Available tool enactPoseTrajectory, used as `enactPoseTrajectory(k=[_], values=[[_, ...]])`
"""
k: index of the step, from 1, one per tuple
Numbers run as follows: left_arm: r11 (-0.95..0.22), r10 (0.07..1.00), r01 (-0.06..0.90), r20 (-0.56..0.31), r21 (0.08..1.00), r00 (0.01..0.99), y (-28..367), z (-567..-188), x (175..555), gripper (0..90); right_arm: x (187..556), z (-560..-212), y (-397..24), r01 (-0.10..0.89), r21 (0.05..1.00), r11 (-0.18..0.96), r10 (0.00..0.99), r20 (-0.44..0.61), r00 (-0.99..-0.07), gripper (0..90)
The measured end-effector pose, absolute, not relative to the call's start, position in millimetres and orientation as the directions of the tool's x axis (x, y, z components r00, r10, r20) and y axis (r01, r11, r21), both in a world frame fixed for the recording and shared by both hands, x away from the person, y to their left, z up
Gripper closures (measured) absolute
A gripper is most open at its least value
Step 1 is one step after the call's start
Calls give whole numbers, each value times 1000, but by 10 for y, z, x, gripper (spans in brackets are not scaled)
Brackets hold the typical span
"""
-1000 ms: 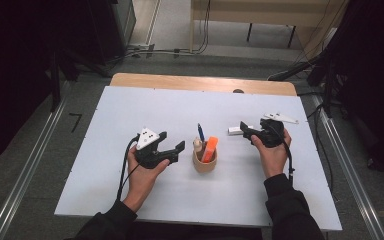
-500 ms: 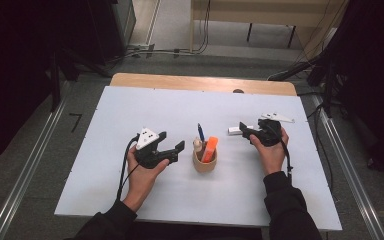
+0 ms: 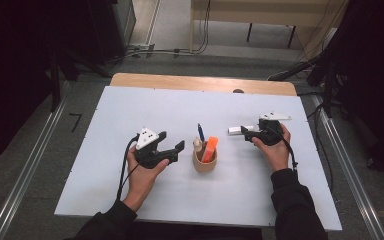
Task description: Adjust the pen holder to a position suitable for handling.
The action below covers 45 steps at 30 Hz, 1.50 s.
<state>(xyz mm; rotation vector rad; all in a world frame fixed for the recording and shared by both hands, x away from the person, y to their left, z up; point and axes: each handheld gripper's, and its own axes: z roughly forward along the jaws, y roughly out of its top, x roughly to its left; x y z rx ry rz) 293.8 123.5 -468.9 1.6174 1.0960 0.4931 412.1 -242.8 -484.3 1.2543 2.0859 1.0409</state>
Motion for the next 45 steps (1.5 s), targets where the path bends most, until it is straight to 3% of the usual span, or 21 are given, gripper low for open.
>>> enactPoseTrajectory(k=[21, 45], values=[[-5, 845, 403, -212, 915, 492, 1227, -4695, 2937, 232, 4215, -4976, -2461, 447, 771, 453, 786, -110, -608, 157], [-11, 841, 408, -212, 913, 498, 1205, -4714, 2937, 232, 4419, -5053, -2469, 457, 717, 526, 714, -81, -695, 164]])
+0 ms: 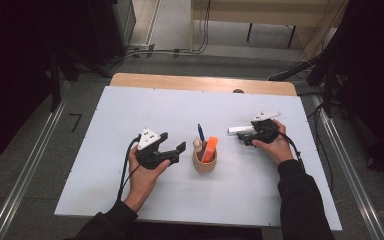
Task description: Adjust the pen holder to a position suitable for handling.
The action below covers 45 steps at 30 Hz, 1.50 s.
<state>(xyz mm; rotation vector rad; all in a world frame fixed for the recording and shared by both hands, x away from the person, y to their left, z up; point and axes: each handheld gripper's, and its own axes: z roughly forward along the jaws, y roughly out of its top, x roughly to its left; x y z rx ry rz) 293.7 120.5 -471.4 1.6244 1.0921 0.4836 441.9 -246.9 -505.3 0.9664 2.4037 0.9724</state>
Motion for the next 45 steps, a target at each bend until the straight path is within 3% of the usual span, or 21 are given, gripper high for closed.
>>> enactPoseTrajectory(k=[10, 19, 23, 45], values=[[-15, 840, 410, -211, 912, 500, 1201, -4719, 2936, 232, 4426, -5047, -2492, 460, 719, 521, 699, -49, -714, 275], [-16, 840, 412, -211, 911, 500, 1200, -4723, 2938, 232, 4398, -5042, -2529, 424, 735, 529, 661, -44, -749, 545], [-15, 839, 411, -213, 911, 501, 1195, -4725, 2939, 232, 4373, -5042, -2517, 418, 736, 533, 650, -40, -759, 621], [-14, 843, 399, -203, 917, 498, 1191, -4716, 2930, 216, 4197, -4974, -2498, 461, 746, 481, 688, 5, -725, 629]])
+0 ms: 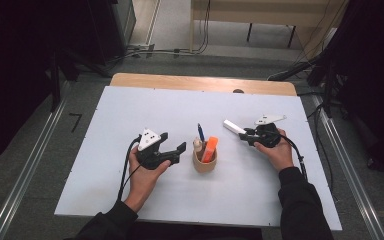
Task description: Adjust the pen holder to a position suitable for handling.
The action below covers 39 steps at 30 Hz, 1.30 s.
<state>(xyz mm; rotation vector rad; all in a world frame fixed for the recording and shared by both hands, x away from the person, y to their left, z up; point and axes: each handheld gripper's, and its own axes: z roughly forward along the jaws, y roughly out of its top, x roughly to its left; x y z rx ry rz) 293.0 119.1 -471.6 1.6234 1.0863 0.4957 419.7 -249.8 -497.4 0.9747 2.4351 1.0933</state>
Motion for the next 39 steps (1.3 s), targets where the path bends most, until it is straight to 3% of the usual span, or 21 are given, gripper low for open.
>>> enactPoseTrajectory(k=[39], values=[[-23, 840, 374, -185, 927, 510, 1171, -4693, 2908, 200, 3905, -4600, -2495, 434, 811, 392, 690, 53, -722, 633]])
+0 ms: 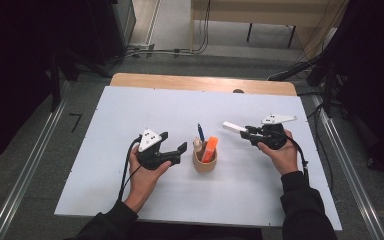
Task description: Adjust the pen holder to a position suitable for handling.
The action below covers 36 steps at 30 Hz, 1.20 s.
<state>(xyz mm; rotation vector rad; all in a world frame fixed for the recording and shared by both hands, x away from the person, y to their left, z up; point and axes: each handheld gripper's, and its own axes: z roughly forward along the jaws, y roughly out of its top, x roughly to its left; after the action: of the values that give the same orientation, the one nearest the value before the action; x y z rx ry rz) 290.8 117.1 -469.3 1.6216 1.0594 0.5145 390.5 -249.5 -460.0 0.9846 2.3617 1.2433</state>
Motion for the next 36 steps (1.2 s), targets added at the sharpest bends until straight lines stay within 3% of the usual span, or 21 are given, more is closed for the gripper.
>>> enactPoseTrajectory(k=[36], values=[[-164, 838, 187, 37, 969, 545, 947, -4552, 2701, 186, 3304, -3801, -2055, 239, 892, 383, 537, -5, -844, 633]])
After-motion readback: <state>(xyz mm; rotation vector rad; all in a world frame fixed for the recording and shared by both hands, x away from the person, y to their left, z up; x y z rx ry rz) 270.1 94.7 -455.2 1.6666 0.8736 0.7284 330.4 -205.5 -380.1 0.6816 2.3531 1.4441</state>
